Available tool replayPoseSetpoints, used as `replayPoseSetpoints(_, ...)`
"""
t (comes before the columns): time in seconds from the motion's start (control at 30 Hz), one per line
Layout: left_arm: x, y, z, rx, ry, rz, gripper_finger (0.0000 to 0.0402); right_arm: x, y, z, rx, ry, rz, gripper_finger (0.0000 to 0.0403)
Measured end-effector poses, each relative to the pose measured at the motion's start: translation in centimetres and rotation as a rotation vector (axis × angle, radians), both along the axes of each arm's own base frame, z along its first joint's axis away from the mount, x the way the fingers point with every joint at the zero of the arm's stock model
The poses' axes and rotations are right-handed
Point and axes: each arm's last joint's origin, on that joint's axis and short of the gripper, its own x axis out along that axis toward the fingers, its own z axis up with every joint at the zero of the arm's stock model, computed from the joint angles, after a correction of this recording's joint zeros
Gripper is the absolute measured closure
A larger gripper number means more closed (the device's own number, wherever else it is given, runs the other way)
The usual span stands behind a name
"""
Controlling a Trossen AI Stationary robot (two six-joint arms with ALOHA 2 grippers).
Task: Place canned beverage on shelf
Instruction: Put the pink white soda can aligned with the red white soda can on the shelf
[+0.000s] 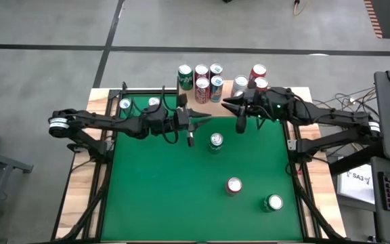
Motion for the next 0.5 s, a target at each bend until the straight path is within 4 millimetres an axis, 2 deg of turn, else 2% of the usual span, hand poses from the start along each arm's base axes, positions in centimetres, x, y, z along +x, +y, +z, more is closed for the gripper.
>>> replayPoseSetpoints(0.1, 0.1, -0.1, -0.2, -0.007, 0.021, -0.032, 0.0396, 0.8, -0.2, 0.7, 0.001, 0.059, 0.0, 0.0353)
replayPoseSetpoints(0.27, 0.1, 0.0, -0.3, -0.011, 0.029, -0.036, 0.0396, 1.8, 0.1, 1.6, 0.02, 0.159, 0.014, 0.0372)
replayPoseSetpoints(0.5, 0.3, 0.2, -0.5, -0.011, 0.028, -0.044, 0.0401, 1.2, 0.8, 3.1, 0.108, 0.244, 0.007, 0.0375)
